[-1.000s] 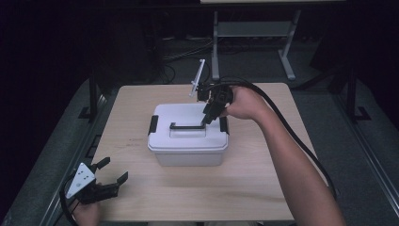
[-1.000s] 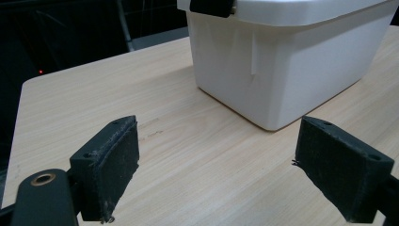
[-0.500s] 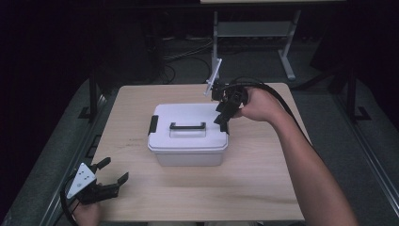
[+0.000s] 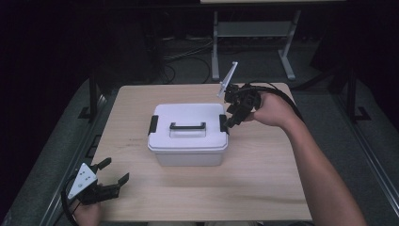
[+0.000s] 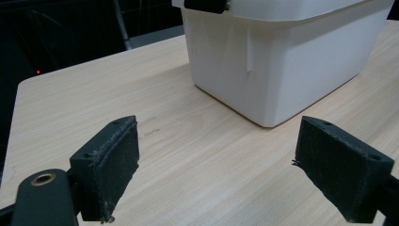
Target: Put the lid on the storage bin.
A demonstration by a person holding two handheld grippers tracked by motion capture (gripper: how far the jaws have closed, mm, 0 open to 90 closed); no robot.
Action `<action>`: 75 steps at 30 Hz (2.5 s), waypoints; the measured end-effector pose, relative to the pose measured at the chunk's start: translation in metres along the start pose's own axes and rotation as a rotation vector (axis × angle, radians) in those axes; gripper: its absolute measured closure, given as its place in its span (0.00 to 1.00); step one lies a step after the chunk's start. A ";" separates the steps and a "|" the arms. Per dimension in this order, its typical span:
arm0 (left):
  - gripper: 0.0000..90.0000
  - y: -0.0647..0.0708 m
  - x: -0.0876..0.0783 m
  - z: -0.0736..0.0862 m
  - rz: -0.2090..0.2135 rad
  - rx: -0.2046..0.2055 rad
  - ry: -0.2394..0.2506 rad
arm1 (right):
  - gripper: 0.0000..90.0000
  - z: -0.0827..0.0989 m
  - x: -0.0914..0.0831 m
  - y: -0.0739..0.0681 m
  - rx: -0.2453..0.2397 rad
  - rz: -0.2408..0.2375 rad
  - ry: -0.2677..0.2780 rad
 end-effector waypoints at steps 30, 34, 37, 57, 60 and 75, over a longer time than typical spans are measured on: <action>0.15 0.001 0.001 0.000 0.000 0.012 -0.011 | 0.42 0.061 0.008 0.017 0.107 0.003 0.021; 0.15 0.001 0.001 0.000 -0.001 0.013 -0.013 | 0.42 0.068 0.009 0.019 0.115 0.008 0.017; 0.15 0.001 0.001 0.000 -0.002 0.012 -0.013 | 0.41 0.072 0.010 0.020 0.121 0.010 0.014; 0.15 0.000 0.000 0.000 -0.003 0.011 -0.011 | 0.40 0.095 0.030 0.024 0.142 0.003 -0.003; 0.15 0.000 0.000 0.001 -0.002 0.010 -0.012 | 0.40 0.099 0.034 0.024 0.142 -0.001 -0.005; 0.15 0.000 0.000 0.000 -0.002 0.010 -0.012 | 0.39 0.117 0.047 0.026 0.169 -0.012 -0.011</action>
Point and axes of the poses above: each handheld gripper's, and its own axes: x roughly forward along the jaws, z roughly out of its underside, y roughly to its right, the point moved 8 cm from there along x, roughly forward along the jaws, and after that the axes turned 14 degrees about x, right-handed, at the moved point
